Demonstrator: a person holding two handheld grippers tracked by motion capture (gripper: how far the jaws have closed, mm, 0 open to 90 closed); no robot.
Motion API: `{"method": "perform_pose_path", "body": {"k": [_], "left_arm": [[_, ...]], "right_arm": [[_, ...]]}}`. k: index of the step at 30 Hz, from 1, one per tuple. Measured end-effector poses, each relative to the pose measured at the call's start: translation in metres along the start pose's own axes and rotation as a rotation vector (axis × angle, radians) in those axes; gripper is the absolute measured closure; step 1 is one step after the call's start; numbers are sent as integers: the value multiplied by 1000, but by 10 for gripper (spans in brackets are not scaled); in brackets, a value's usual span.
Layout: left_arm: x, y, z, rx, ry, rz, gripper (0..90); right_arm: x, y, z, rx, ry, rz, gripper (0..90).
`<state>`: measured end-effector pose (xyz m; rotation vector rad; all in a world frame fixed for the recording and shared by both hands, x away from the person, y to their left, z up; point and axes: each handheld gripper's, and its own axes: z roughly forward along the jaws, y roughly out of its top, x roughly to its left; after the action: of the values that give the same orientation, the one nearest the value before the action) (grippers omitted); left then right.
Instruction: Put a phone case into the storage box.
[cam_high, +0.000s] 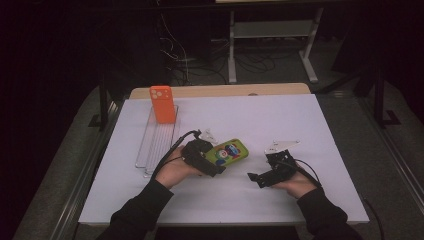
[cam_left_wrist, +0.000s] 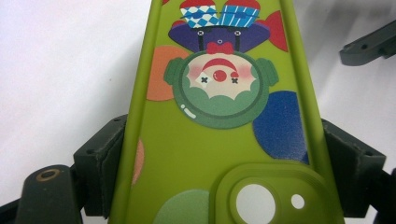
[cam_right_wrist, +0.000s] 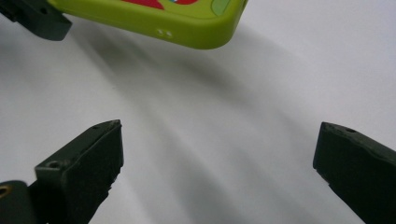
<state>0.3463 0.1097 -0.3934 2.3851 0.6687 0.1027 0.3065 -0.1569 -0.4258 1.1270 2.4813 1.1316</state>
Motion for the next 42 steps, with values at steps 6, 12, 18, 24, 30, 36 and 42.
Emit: {"method": "perform_pose_path", "body": {"k": [6, 12, 18, 24, 30, 36, 42], "left_arm": [[2, 0, -2, 5, 1, 5, 152], [1, 0, 0, 5, 3, 3, 152], [0, 0, 2, -9, -2, -2, 152], [-2, 0, 4, -19, -6, -18, 152], [0, 0, 2, -8, -10, -3, 152], [-3, 0, 4, -10, -12, -22, 152], [-1, -1, 3, 6, -16, -8, 152]], "right_arm": [[1, 1, -1, -59, -68, -60, 11], [9, 2, -1, -81, -153, -193, 11], [22, 1, 2, -86, -224, -356, 11], [33, 0, 6, -77, -313, -521, 11], [43, -1, 8, -90, -386, -652, 11], [50, -2, 11, -99, -473, -765, 12], [56, -2, 12, -118, -582, -916, 14]]}}
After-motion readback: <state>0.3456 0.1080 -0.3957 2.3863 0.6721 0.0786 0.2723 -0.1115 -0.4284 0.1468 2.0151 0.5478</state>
